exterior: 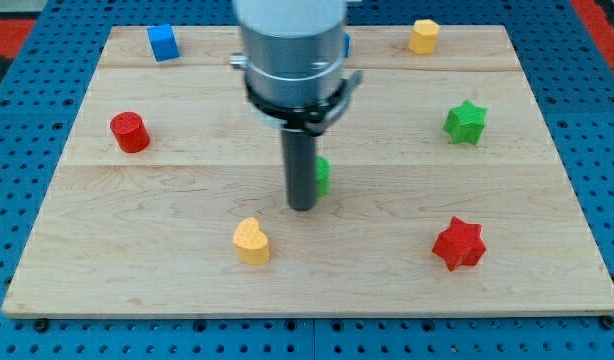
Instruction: Move your arm right to the green star
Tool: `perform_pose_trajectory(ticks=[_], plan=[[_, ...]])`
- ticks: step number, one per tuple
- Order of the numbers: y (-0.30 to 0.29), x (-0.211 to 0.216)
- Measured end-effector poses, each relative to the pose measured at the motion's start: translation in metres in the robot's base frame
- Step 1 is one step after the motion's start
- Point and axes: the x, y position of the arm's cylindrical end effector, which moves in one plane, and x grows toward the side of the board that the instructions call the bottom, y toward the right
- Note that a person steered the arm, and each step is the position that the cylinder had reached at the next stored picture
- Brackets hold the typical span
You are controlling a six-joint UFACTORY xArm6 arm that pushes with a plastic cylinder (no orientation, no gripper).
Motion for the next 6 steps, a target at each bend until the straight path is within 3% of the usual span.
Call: perform_pose_trajectory(ticks=[1,3,5,6], plan=[[0.022,-0.008],[0.027,-0.064],[0.265,-0.078],[0.269,-0.087]])
